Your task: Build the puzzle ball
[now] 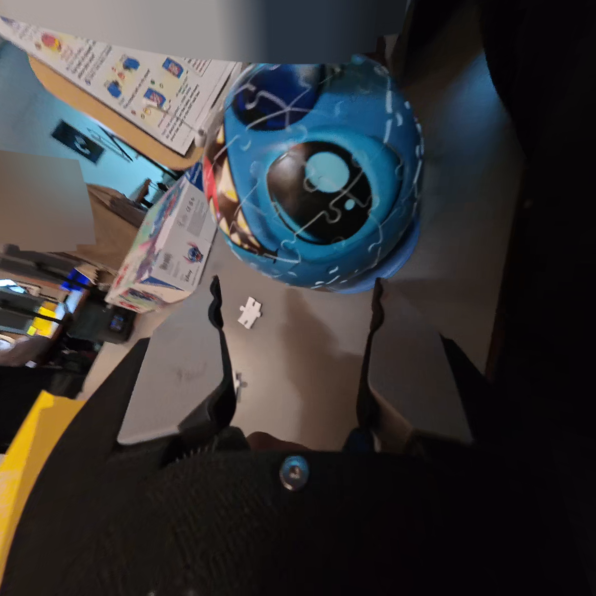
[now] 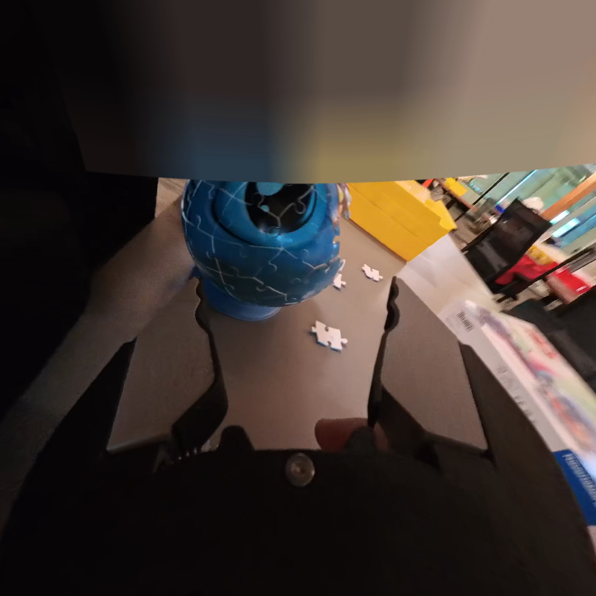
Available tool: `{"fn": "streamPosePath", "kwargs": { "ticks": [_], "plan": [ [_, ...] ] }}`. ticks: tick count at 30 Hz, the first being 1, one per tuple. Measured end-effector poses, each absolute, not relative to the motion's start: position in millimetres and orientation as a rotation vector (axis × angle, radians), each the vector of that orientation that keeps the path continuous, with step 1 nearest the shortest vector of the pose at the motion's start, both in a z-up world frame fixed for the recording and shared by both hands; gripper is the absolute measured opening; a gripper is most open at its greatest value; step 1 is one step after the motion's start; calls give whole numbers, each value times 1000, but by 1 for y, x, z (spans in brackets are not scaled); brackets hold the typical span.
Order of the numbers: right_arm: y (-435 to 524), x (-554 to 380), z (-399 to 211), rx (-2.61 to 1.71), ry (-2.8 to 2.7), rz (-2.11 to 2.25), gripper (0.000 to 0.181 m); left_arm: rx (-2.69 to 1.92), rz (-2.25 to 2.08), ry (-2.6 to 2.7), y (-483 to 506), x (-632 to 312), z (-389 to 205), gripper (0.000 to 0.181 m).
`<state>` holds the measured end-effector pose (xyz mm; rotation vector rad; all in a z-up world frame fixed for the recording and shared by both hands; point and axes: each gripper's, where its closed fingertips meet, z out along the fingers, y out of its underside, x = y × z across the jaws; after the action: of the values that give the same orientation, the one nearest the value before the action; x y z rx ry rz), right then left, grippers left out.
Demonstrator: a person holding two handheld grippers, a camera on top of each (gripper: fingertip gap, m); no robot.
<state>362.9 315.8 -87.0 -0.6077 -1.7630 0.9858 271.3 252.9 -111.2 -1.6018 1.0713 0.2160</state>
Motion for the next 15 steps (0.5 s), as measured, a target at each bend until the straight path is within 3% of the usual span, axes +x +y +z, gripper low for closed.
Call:
{"fn": "streamPosePath", "kwargs": {
  "ticks": [15],
  "plan": [
    [295,349,-99,-185,-1715,455,98,-1399,471,1155,265,289,-110,92]
  ]
}}
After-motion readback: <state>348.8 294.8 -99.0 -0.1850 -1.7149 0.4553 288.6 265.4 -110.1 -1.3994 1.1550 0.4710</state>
